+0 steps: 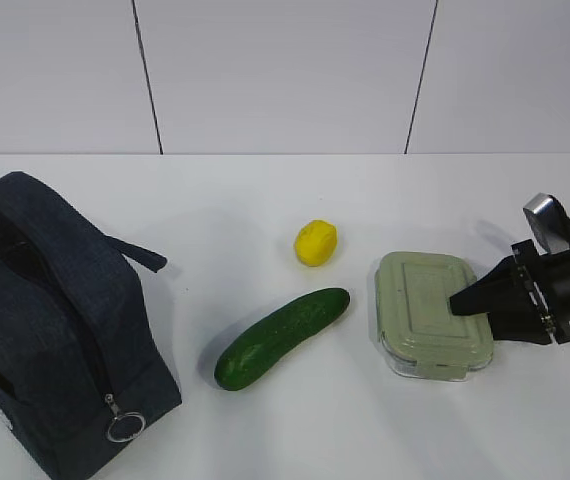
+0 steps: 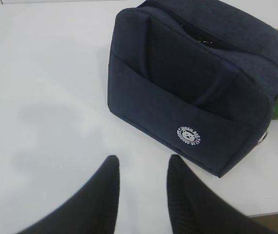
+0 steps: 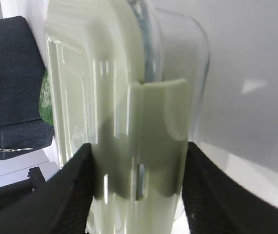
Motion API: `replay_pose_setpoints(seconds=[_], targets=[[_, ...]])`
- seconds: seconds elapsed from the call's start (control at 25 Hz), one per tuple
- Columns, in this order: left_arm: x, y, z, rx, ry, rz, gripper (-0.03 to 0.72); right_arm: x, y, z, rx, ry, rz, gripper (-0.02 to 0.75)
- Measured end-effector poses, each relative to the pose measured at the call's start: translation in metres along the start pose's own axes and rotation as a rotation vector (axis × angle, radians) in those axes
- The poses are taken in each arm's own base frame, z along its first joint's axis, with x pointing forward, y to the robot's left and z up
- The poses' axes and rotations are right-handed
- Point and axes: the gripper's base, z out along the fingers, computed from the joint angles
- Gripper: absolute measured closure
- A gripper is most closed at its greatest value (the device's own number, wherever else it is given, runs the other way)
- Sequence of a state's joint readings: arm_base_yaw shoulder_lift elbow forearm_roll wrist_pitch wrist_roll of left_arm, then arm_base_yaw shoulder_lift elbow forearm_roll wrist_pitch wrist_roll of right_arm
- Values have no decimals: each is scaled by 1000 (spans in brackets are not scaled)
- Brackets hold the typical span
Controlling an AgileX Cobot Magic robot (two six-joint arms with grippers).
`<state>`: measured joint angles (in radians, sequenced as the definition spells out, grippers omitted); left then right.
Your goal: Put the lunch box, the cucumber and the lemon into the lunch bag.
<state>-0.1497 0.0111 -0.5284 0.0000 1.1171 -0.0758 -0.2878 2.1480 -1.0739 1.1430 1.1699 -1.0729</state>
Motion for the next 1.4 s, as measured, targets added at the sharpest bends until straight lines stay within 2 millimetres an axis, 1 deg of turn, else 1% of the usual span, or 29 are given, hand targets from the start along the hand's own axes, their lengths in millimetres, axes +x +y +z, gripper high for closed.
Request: replay_pose_setpoints(seconds=[0.32,0.68,1.4], targets=[[0,0,0,0,0,0,446,1,0,0,4,7,27,346],[0,0,0,0,0,0,446,-1,5,-5,35,-1,9,347],[0,0,0,0,0,0,446,-1,5,-5,34,-5,49,347]])
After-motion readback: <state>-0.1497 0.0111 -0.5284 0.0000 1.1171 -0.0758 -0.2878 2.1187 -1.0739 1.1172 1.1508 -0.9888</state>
